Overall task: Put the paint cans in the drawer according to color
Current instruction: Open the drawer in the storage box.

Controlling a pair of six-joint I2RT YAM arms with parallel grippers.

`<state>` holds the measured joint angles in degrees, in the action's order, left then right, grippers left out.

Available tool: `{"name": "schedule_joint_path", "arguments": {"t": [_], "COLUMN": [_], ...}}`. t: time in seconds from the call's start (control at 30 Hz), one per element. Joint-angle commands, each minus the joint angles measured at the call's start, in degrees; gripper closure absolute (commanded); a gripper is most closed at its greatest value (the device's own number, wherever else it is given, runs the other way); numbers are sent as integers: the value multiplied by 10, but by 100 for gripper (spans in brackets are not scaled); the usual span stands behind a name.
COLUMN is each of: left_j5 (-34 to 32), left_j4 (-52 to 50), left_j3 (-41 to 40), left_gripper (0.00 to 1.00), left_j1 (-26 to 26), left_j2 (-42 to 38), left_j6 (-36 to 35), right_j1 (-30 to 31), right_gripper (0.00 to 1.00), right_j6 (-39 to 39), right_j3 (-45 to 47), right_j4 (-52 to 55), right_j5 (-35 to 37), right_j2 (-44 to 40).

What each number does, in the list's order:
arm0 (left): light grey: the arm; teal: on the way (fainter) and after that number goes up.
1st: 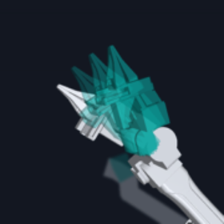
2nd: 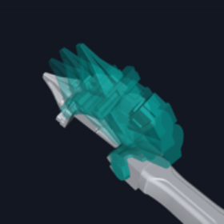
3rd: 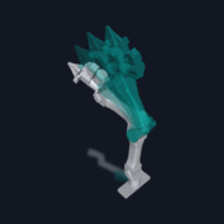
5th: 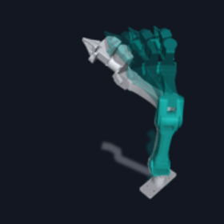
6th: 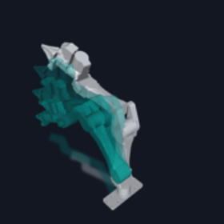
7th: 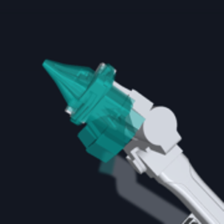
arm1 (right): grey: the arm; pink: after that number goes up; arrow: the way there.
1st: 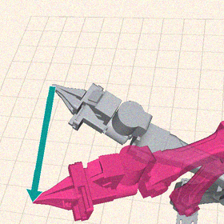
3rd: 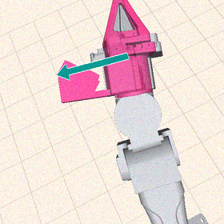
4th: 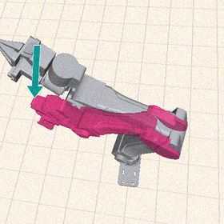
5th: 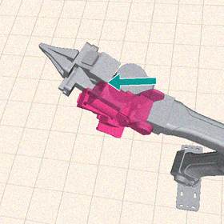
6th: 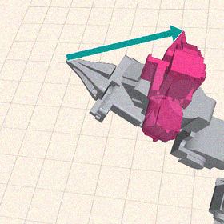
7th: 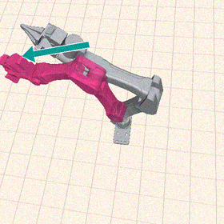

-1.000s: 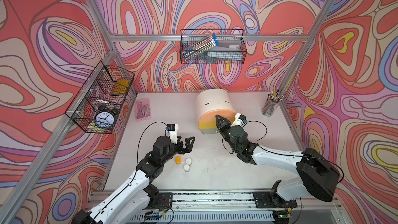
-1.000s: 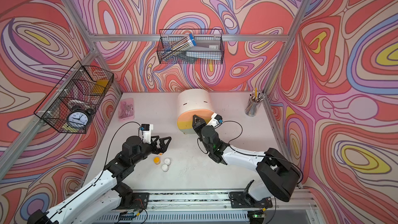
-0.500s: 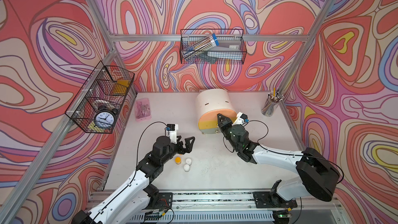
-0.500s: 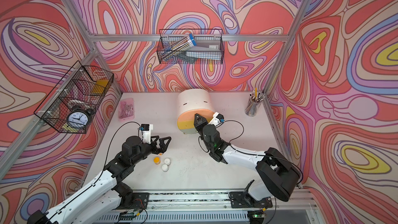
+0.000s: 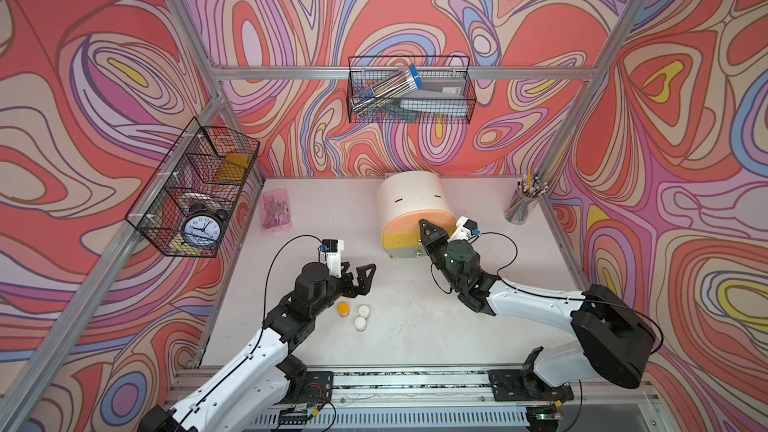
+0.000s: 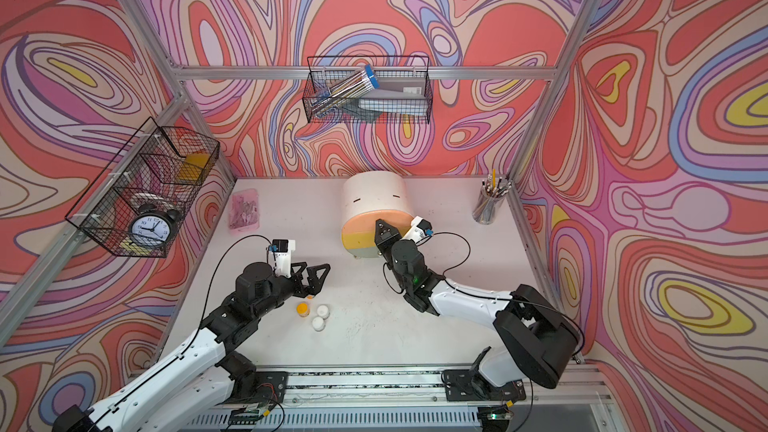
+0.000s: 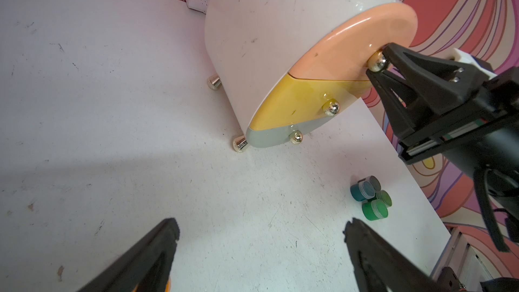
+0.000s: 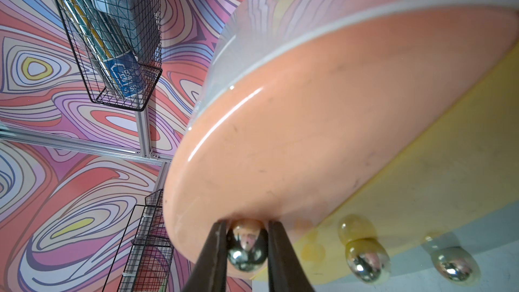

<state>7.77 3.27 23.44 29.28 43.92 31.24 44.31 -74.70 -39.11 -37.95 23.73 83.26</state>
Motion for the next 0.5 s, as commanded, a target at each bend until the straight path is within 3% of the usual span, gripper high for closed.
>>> {"name": "schedule_joint_path", "arguments": {"t": [0.0, 0.47], "left_j5": [-2, -12], "left_j4": [-8, -12], "left_j3": [6, 6], "left_gripper": [1, 1], "left_j1": [2, 2], "left_j2": [-5, -11], "left_j6": [-11, -15], "right_j1": [-3, 35], "right_gripper": [85, 88], "right_j6": [-9, -10], "right_j3": [16, 53], "right_j4": [-16, 61], "right_j5": [-10, -4], "right_j2": [-19, -119]}}
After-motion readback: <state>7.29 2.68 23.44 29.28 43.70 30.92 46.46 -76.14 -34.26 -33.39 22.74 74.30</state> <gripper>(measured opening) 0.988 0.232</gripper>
